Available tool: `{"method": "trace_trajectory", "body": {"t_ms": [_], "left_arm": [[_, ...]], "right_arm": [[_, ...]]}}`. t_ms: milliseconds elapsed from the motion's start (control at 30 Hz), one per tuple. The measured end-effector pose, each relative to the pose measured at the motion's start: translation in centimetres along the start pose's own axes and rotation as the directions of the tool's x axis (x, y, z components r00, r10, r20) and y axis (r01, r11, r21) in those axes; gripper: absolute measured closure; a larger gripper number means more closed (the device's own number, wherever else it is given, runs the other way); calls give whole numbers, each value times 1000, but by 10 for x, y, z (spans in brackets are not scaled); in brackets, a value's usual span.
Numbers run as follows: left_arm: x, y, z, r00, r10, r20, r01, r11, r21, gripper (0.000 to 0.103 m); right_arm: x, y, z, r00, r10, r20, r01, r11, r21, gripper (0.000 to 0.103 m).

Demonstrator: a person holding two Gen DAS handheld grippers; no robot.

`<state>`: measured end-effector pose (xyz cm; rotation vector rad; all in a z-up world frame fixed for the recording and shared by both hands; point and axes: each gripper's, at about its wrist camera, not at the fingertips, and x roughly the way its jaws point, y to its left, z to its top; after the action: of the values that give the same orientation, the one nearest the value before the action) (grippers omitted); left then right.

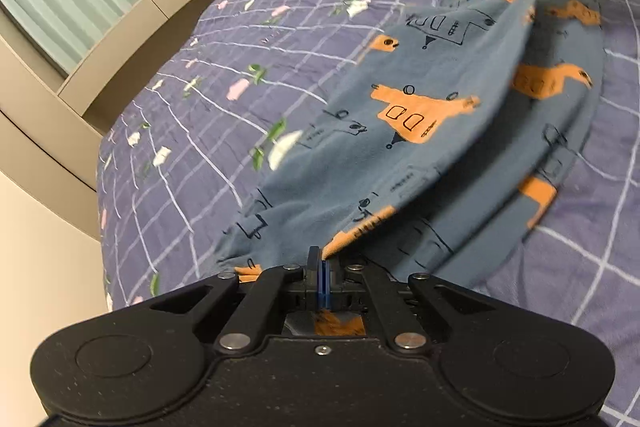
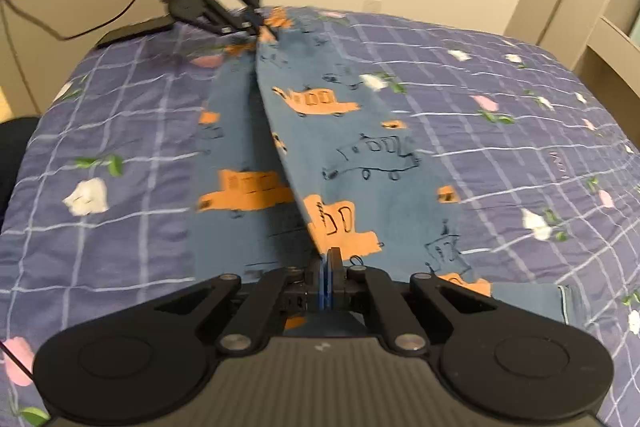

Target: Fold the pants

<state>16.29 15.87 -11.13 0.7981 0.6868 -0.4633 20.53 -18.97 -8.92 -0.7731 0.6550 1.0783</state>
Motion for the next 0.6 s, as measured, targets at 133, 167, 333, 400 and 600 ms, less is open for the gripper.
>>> {"method": "trace_trajectory", "body": {"t_ms": [133, 167, 333, 400, 600], "left_arm": [[-5, -8, -5, 1000, 2, -1, -2, 1000, 23, 103], [-8, -8, -5, 1000, 3, 6, -3, 1000, 16, 103], [-25, -8, -6, 999, -1, 48, 2, 1000, -20, 103], [-26, -11, -9, 999, -8, 45, 9, 1000, -28, 103], [-22, -23, -21, 999, -43, 14, 43, 998, -42, 102]], "right_arm": [[10, 22, -4, 1000, 14, -20, -14, 1000, -14, 102], [9, 25, -6, 1000, 18, -15, -18, 1000, -8, 102], [-1, 30, -11, 1000, 29, 4, -29, 1000, 9, 102], [-4, 32, -14, 999, 34, 3, -34, 999, 11, 102], [-8, 39, -23, 998, 58, -5, -58, 998, 27, 102]]}}
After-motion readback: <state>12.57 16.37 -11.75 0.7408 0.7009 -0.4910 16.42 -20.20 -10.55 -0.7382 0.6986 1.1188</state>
